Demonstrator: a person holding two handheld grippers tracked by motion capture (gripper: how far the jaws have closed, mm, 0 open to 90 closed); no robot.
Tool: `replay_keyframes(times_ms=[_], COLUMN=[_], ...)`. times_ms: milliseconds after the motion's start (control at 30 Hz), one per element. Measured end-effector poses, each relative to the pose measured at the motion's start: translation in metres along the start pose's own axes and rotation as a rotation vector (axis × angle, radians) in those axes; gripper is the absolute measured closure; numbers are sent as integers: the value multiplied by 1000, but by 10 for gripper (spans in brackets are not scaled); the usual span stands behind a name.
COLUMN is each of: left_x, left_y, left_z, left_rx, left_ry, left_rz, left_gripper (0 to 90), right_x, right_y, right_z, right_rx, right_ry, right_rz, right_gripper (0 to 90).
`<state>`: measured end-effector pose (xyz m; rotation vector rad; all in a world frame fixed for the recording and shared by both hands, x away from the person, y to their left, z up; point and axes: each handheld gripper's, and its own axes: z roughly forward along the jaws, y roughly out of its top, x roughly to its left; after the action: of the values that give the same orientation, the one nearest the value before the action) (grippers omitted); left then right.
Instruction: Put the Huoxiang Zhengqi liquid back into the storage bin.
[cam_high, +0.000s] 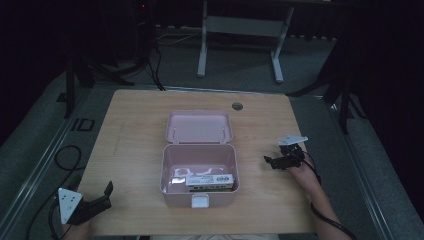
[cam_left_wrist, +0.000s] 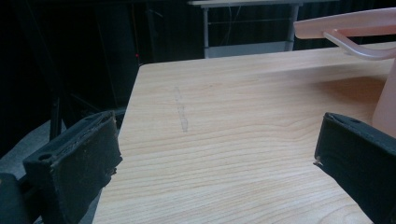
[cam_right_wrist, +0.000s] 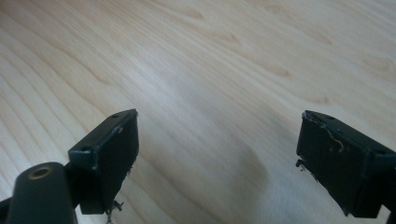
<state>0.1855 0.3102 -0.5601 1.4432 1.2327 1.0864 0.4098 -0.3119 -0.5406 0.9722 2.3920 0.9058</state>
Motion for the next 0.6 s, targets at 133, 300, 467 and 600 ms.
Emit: replay_keyframes(times_ms=[133,300,467,600], left_x=[0,0,0,1], left_y=[0,0,0,0], left_z=[0,0,0,0], left_rx=[-2,1,-3,-4], left_ry=[0,4,4,5], left_rz=[-3,0,-6,-8], left_gripper=[2,2,2,2], right_x=[-2,-10,-20,-27], right_y=[-9,-22,-29,-36], right_z=[-1,-7,-17,-22], right_rx=[-14,-48,-85,-106], right_ry=[-6,-37,-66,-86], right_rz=[36,115,221,291], right_gripper=[125,126,129,130])
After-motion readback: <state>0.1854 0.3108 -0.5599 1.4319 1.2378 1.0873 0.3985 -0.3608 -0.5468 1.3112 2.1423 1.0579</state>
